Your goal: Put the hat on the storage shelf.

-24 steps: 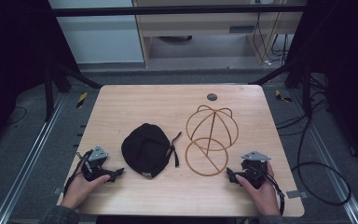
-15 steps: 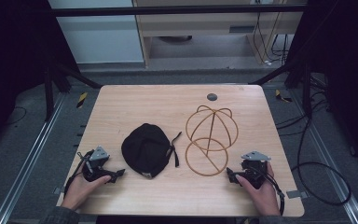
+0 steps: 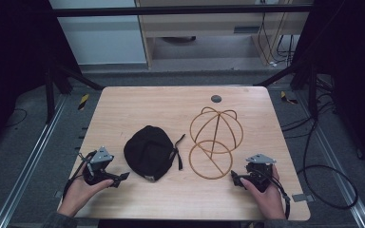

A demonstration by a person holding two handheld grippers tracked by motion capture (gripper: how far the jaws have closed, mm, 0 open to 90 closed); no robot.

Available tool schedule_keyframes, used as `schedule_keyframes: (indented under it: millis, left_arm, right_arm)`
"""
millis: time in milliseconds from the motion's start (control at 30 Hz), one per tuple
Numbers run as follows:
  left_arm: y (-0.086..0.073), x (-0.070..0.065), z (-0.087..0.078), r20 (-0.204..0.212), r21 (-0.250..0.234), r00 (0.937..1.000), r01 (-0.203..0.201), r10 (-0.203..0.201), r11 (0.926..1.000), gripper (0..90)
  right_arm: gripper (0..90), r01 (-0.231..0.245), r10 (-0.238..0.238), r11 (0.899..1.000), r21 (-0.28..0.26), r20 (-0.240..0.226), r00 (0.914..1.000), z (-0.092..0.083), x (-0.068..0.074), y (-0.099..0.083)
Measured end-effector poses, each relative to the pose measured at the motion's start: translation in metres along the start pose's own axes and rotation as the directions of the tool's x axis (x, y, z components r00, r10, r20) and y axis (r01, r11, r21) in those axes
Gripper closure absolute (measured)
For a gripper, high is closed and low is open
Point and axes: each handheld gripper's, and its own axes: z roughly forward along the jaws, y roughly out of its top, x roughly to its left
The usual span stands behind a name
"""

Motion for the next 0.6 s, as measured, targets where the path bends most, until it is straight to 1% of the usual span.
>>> schedule_keyframes:
  millis: [33,100,200,233,300,333,367,400,433,500,533,600]
  left_arm:
    - [0.004,0.000,0.000,-0.007,0.001,0.9999,-0.008,0.008,1.0000,5.4]
    - [0.011,0.001,0.000,0.004,0.016,0.9998,-0.021,0.020,0.9997,5.4]
    - [0.025,0.000,0.001,0.005,0.042,0.9982,-0.061,0.061,0.9973,5.3]
    - [0.025,0.000,0.001,0.005,0.042,0.9982,-0.061,0.061,0.9973,5.3]
    - [0.032,0.000,0.003,0.008,0.047,0.9972,-0.075,0.075,0.9961,5.2]
    - [0.036,0.000,0.004,0.009,0.047,0.9968,-0.079,0.079,0.9958,5.2]
    - [0.042,0.001,0.005,0.017,0.052,0.9965,-0.083,0.082,0.9952,5.2]
    - [0.042,0.001,0.005,0.017,0.052,0.9965,-0.083,0.082,0.9952,5.2]
    - [0.045,0.002,0.006,0.019,0.049,0.9964,-0.083,0.083,0.9953,5.2]
    - [0.054,0.002,0.006,0.020,0.057,0.9952,-0.097,0.096,0.9936,5.2]
    - [0.062,0.001,0.006,0.028,0.059,0.9939,-0.108,0.107,0.9923,5.2]
    - [0.070,0.000,0.005,0.037,0.062,0.9922,-0.121,0.119,0.9907,5.2]
  right_arm:
    - [0.7,0.000,0.000,1.000,0.000,0.000,1.0000,0.000,0.000,0.000]
    - [0.7,0.001,-0.001,1.000,0.000,-0.001,1.0000,0.000,0.000,0.000]
    - [0.7,0.003,-0.003,1.000,-0.001,0.000,1.0000,0.000,0.000,0.000]
    - [0.7,0.001,-0.001,1.000,0.000,-0.001,1.0000,0.000,0.000,0.000]
    - [0.7,0.001,-0.001,1.000,0.000,0.000,1.0000,0.000,0.000,0.000]
    - [0.8,0.014,-0.014,1.000,-0.004,0.004,0.9999,0.000,-0.003,-0.001]
    - [0.8,0.004,-0.004,1.000,-0.002,0.001,1.0000,-0.001,-0.003,-0.001]
    - [0.8,0.007,-0.007,1.000,-0.003,0.005,1.0000,-0.001,-0.004,-0.001]
    - [0.8,0.005,-0.005,1.000,-0.002,0.007,1.0000,-0.001,-0.005,-0.001]
    - [0.8,0.009,-0.009,1.000,-0.004,0.009,0.9999,-0.001,-0.006,-0.002]
    - [0.7,0.011,-0.011,1.000,-0.004,0.007,0.9999,-0.001,-0.006,-0.002]
    - [0.7,0.012,-0.012,1.000,-0.004,0.005,0.9999,-0.001,-0.006,-0.002]
